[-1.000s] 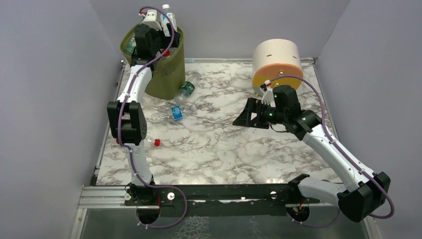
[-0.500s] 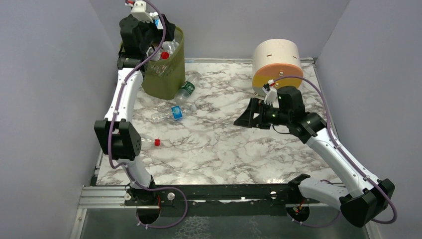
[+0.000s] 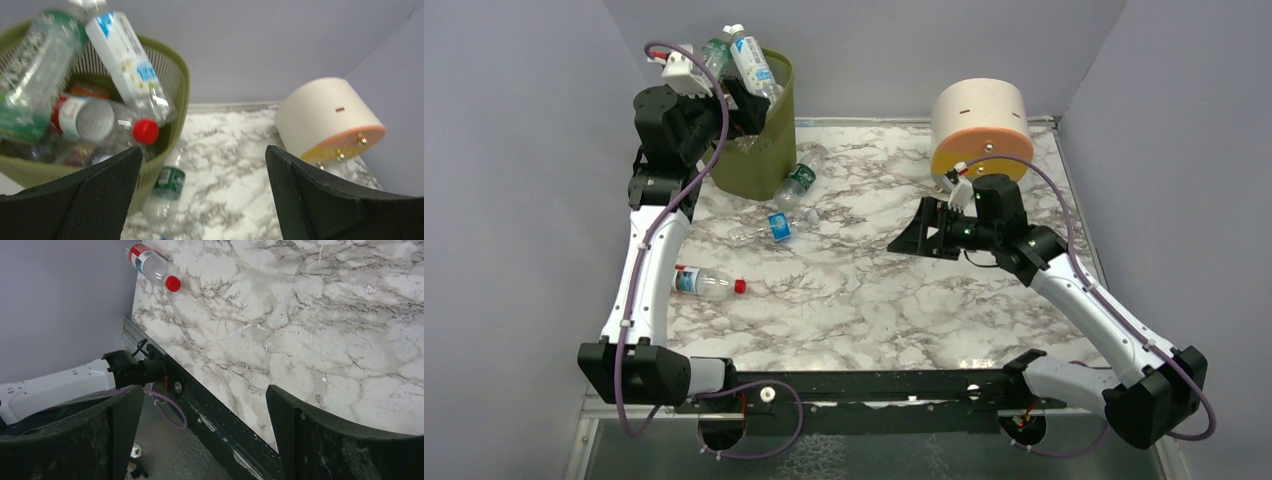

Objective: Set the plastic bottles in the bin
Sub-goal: Pick up the plastic bottle at the center of the board, then place the plastic bottle in the trash bin.

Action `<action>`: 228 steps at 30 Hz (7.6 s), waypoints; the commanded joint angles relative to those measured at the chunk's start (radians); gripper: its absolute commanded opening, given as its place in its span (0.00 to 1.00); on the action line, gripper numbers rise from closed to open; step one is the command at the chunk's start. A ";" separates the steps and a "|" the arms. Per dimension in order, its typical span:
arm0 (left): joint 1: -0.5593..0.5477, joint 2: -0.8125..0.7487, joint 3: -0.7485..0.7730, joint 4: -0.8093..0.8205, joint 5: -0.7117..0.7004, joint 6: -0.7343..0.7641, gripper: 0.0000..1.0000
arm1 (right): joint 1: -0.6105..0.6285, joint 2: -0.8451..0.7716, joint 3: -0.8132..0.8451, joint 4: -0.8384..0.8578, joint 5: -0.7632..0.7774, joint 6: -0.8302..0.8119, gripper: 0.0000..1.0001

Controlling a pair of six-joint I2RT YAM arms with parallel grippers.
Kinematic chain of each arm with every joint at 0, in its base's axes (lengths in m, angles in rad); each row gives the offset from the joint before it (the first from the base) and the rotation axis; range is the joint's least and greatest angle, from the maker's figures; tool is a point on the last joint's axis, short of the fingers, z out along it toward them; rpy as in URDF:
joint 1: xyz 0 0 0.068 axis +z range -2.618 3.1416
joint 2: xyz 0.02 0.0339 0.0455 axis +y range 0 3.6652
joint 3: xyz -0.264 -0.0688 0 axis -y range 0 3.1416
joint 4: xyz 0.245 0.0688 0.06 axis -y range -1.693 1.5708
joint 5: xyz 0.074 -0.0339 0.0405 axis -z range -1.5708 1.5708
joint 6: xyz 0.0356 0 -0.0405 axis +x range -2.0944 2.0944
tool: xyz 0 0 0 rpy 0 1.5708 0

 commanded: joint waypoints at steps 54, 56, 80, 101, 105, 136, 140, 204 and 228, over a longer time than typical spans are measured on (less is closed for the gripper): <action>0.004 0.224 -0.564 -0.019 -0.204 -0.082 0.99 | 0.088 0.299 -0.094 0.407 -0.089 -0.030 0.95; 0.004 0.232 -0.574 -0.017 -0.190 -0.083 0.99 | 0.088 0.284 -0.105 0.405 -0.084 -0.032 0.95; -0.232 0.047 -0.684 -0.106 -0.250 -0.140 0.99 | 0.088 0.260 -0.149 0.417 -0.084 -0.026 0.95; -0.316 -0.030 -0.791 -0.134 -0.307 -0.189 0.99 | 0.088 0.241 -0.199 0.450 -0.104 0.001 0.95; -0.343 -0.011 -0.802 -0.120 -0.317 -0.207 0.99 | 0.088 0.241 -0.205 0.455 -0.108 0.007 0.95; -0.400 -0.052 -0.710 -0.157 -0.286 -0.230 0.45 | 0.088 0.257 -0.214 0.467 -0.109 0.010 0.95; -0.401 -0.103 -0.632 -0.208 -0.281 -0.225 0.45 | 0.088 0.255 -0.216 0.469 -0.108 0.012 0.95; 0.102 0.648 0.747 -0.408 -0.112 0.054 0.49 | 0.088 0.145 -0.294 0.383 -0.092 -0.006 0.95; 0.110 0.566 0.697 -0.402 -0.185 0.102 0.99 | 0.087 0.163 -0.307 0.412 -0.109 0.007 0.95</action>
